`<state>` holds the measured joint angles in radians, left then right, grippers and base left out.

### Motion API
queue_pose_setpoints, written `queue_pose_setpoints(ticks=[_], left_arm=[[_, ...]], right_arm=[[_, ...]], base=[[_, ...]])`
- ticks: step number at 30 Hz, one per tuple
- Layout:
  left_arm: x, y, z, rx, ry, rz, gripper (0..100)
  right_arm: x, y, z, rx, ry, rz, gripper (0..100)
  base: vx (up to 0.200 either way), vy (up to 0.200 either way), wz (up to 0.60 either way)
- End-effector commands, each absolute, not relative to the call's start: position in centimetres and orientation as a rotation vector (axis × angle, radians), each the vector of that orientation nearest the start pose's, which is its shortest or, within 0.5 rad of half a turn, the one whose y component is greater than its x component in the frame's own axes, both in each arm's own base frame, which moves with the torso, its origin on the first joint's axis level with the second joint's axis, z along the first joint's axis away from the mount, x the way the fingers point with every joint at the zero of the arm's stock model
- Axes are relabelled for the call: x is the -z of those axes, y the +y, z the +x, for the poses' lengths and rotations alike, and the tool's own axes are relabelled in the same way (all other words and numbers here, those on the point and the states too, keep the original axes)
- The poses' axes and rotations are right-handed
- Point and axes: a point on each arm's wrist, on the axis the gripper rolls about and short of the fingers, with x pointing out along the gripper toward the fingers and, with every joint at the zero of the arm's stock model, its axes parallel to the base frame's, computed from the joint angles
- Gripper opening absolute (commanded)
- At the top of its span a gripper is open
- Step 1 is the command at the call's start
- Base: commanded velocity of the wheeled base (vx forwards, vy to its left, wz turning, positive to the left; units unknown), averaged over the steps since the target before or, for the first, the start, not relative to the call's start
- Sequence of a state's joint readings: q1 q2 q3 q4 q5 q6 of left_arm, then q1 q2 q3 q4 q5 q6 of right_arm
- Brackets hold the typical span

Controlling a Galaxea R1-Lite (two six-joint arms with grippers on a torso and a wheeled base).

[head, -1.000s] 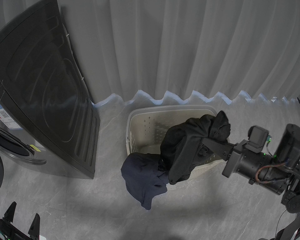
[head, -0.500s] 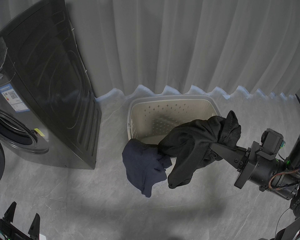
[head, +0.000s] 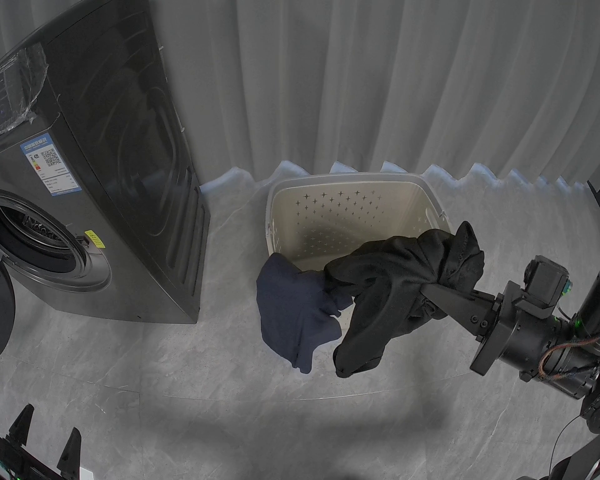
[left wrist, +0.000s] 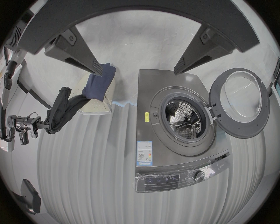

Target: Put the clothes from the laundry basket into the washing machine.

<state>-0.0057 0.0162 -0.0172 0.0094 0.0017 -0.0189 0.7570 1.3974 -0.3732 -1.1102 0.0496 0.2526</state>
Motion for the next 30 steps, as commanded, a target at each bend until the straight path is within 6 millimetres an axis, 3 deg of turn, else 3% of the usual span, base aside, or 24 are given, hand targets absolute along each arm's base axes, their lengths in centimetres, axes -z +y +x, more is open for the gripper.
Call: queue_pose_setpoints(ticks=[1,25,30], left_arm=[[-7.6,0.0,-2.2,0.004,0.014,-0.02,100],[-7.7,0.0,-2.2,0.009,0.018,-0.02,100],[-7.7,0.0,-2.2,0.007,0.018,-0.02,100]], right_arm=[[-19.6,14.2,14.9,-0.815,0.001,0.277,0],[-20.5,14.4,15.5,-0.804,-0.047,0.298,0],[-20.6,14.5,15.7,-0.798,-0.06,0.303,0]], base=[[0.0,0.2,0.0],[0.0,0.2,0.0],[-0.08,0.0,0.0]])
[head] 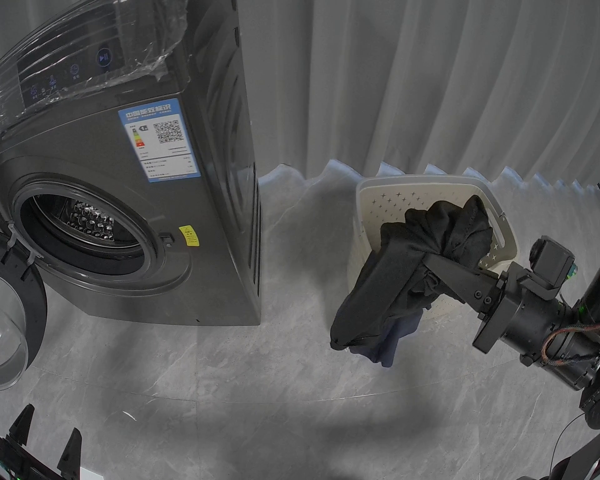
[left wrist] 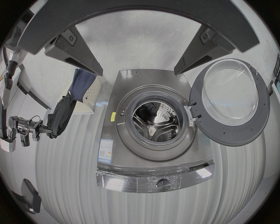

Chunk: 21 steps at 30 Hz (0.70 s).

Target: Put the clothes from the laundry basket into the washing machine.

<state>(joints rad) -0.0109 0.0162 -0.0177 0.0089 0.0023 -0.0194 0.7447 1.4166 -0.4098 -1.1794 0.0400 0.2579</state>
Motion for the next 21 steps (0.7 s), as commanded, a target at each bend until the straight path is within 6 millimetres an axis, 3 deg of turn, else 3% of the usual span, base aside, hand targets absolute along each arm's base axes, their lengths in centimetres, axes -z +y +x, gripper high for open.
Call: queue_pose_setpoints(ticks=[1,16,21], left_arm=[[-7.66,0.03,-2.21,0.008,0.018,-0.018,100],[-7.66,0.03,-2.21,0.009,0.018,-0.02,100],[-7.7,0.03,-2.22,0.009,0.017,-0.02,100]], right_arm=[[-20.57,14.51,15.73,-0.796,-0.06,0.303,0],[-20.51,14.53,15.7,-0.797,-0.057,0.302,0],[-20.48,14.52,15.69,-0.797,-0.055,0.301,0]], base=[[-0.2,0.0,0.0],[-0.2,0.0,0.0],[0.0,0.08,0.0]])
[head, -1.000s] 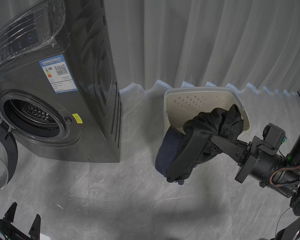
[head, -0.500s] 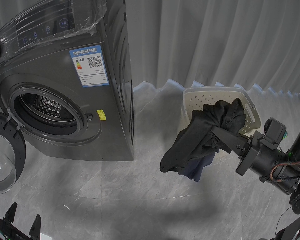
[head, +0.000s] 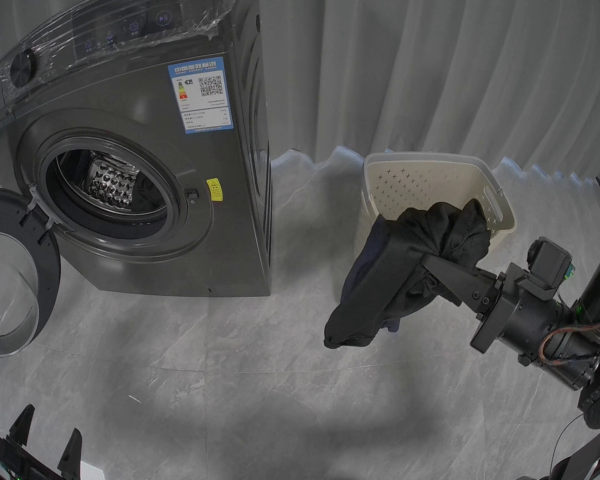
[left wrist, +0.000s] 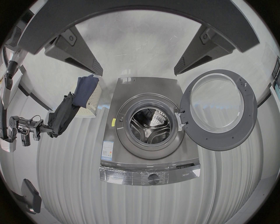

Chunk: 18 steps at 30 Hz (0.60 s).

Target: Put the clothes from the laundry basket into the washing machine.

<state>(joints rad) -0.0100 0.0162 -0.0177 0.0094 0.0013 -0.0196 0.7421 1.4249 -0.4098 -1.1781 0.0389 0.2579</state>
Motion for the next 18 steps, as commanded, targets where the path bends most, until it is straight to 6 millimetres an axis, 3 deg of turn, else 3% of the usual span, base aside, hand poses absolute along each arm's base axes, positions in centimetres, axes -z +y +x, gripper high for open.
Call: queue_pose_setpoints(ticks=[1,18], left_arm=[[-7.66,0.03,-2.21,0.009,0.018,-0.02,100],[-7.66,0.03,-2.2,0.009,0.02,-0.02,100]], right_arm=[[-20.51,14.53,15.7,-0.797,-0.057,0.302,0],[-20.62,14.52,15.74,-0.795,-0.063,0.304,0]], base=[[0.0,0.2,0.0],[0.0,0.2,0.0]])
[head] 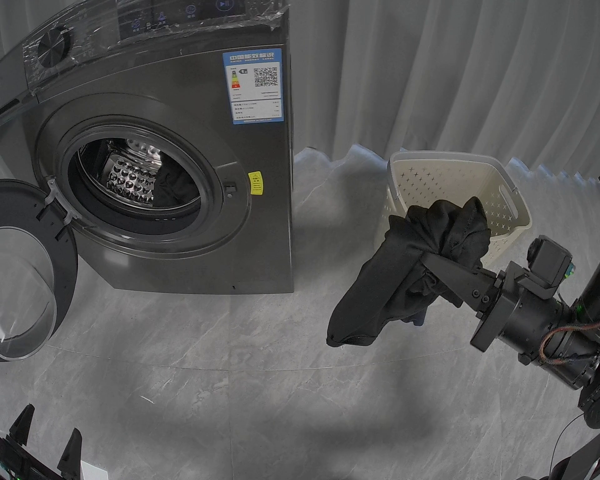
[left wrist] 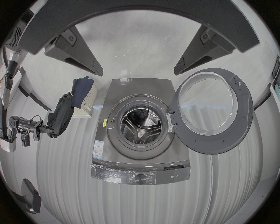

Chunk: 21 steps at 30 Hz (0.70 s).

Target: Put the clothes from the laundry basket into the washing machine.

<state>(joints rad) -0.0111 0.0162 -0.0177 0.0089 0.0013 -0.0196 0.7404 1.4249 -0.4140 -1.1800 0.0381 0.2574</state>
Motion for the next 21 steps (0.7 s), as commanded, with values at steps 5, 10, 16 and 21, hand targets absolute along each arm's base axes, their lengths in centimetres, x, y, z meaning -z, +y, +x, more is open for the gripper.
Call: queue_pose_setpoints(ticks=[5,10,16,21], left_arm=[[-7.66,0.03,-2.2,0.009,0.02,-0.02,100],[-7.66,0.03,-2.2,0.009,0.02,-0.02,100],[-7.66,0.03,-2.2,0.009,0.02,-0.02,100],[-7.66,0.03,-2.2,0.009,0.02,-0.02,100]], right_arm=[[-20.7,14.48,15.75,-0.794,-0.066,0.305,0],[-20.91,14.37,15.78,-0.79,-0.076,0.308,0],[-20.89,14.43,15.84,-0.79,-0.074,0.309,0],[-20.85,14.34,15.89,-0.786,-0.072,0.31,0]], base=[[0.0,0.2,0.0],[0.0,0.08,0.0],[-0.1,0.0,0.0],[-0.2,0.0,0.0]])
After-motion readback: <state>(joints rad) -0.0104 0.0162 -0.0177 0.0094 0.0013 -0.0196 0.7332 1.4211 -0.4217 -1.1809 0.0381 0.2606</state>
